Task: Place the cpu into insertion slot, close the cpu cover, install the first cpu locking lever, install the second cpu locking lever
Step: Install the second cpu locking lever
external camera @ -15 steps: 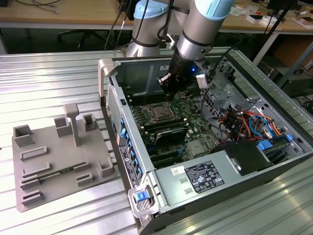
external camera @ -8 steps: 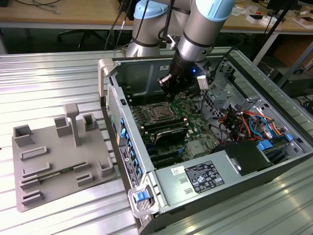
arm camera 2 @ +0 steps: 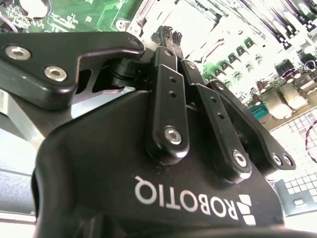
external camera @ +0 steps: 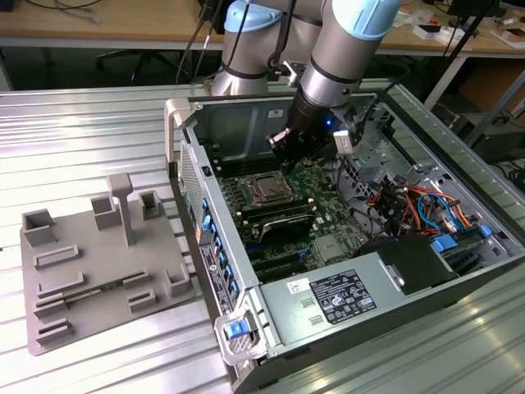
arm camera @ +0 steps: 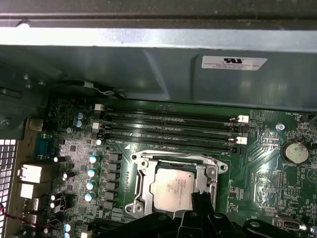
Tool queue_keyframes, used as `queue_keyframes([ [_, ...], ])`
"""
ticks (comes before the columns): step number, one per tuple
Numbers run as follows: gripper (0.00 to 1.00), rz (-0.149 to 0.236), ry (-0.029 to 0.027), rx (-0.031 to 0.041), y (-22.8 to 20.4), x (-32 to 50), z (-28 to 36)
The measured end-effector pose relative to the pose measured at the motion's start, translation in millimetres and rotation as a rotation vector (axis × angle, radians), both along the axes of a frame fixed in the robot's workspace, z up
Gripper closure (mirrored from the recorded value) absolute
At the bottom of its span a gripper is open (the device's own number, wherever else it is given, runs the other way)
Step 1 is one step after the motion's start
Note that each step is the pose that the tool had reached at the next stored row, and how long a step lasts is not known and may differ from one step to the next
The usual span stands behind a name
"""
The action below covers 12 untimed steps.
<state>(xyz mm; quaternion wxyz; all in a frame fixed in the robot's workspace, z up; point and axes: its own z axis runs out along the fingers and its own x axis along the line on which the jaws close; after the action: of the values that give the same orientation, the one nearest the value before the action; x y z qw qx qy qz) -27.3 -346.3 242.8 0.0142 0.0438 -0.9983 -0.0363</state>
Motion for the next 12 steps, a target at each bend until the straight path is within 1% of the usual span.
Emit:
queue_keyframes([
  [2, 0.89, 0.0, 0.0, 0.0, -1.7, 0.1, 0.0],
  [7, 0.89, 0.0, 0.0, -0.0001, -8.1, 0.2, 0.0],
  [9, 0.89, 0.0, 0.0, -0.0001, -9.7, 0.3, 0.0],
  [10, 0.89, 0.0, 0.0, 0.0, -12.1, 0.3, 0.0],
  [12, 0.89, 0.0, 0.0, 0.0, -14.0, 0.3, 0.0],
])
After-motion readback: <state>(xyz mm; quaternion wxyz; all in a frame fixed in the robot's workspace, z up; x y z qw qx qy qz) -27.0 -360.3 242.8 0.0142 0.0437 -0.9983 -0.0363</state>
